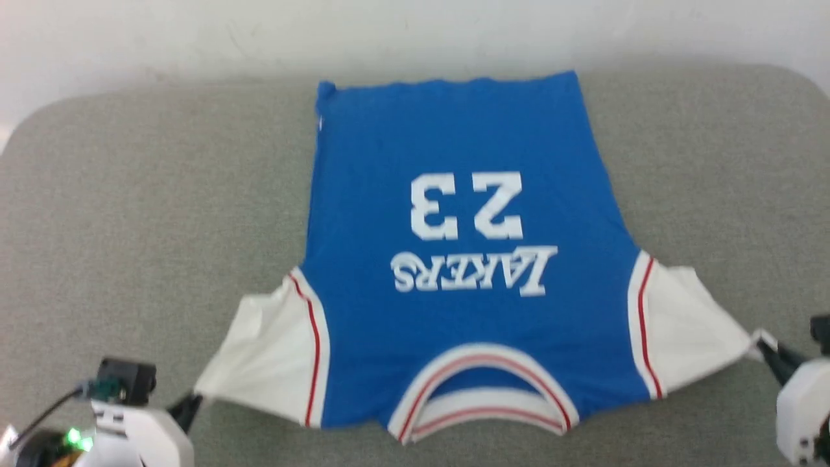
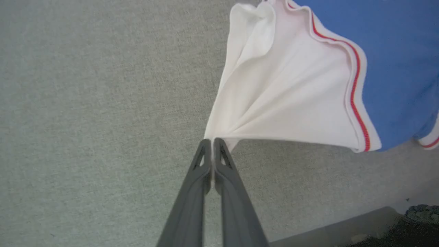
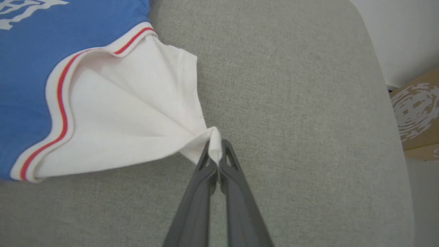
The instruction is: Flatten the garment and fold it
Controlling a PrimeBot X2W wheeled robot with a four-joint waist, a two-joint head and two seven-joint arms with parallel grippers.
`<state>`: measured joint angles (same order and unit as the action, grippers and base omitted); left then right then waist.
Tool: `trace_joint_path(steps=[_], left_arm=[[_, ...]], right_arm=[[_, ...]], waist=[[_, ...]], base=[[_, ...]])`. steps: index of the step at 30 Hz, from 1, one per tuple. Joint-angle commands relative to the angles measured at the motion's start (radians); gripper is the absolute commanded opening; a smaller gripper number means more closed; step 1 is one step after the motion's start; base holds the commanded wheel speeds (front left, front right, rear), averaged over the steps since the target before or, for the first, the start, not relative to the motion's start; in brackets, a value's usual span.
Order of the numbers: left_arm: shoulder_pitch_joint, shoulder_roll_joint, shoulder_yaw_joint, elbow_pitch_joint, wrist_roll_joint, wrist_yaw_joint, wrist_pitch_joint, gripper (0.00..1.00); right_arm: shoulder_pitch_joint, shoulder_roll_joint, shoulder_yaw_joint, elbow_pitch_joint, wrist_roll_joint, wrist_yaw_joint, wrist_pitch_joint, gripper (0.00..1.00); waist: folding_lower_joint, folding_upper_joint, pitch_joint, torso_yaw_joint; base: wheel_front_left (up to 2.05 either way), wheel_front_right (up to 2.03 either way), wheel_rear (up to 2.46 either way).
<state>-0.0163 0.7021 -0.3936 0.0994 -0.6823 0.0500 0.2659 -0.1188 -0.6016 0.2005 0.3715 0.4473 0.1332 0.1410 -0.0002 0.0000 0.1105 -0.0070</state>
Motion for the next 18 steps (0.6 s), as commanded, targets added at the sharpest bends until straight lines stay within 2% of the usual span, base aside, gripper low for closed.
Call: trace_joint_path(steps=[1, 6, 11, 12, 13, 18], left_arm=[[0.040, 0.012, 0.010, -0.015, -0.022, 0.017, 0.016, 0.00], [0.161, 0.024, 0.021, -0.097, -0.114, 0.052, 0.105, 0.00], [0.211, 0.003, 0.010, -0.185, -0.140, 0.087, 0.133, 0.00], [0.211, -0.003, 0.008, -0.199, -0.139, 0.095, 0.133, 0.00], [0.209, -0.010, 0.005, -0.212, -0.138, 0.101, 0.135, 0.00], [0.197, -0.041, -0.011, -0.274, -0.136, 0.130, 0.151, 0.00]], right_arm=[[0.038, -0.015, -0.013, -0.011, 0.018, -0.002, 0.033, 0.00], [0.165, -0.025, -0.050, -0.094, 0.107, -0.002, 0.187, 0.00], [0.233, -0.022, -0.082, -0.175, 0.125, -0.002, 0.267, 0.00], [0.234, -0.015, -0.098, -0.187, 0.124, -0.002, 0.272, 0.32], [0.235, -0.010, -0.109, -0.197, 0.121, -0.002, 0.281, 1.00], [0.214, -0.002, -0.135, -0.260, 0.120, -0.002, 0.321, 1.00]], waist=[[0.0002, 0.0000, -0.032, 0.003], [0.0002, 0.0000, -0.056, 0.009], [0.0002, 0.0000, -0.057, 0.012], [0.0002, 0.0000, -0.054, 0.014], [0.0002, 0.0000, -0.050, 0.017], [0.0002, 0.0000, -0.022, 0.034]], base=[[0.00, 0.00, 0.00], [0.00, 0.00, 0.00], [0.00, 0.00, 0.00], [0.00, 0.00, 0.00], [0.00, 0.00, 0.00], [0.00, 0.00, 0.00]])
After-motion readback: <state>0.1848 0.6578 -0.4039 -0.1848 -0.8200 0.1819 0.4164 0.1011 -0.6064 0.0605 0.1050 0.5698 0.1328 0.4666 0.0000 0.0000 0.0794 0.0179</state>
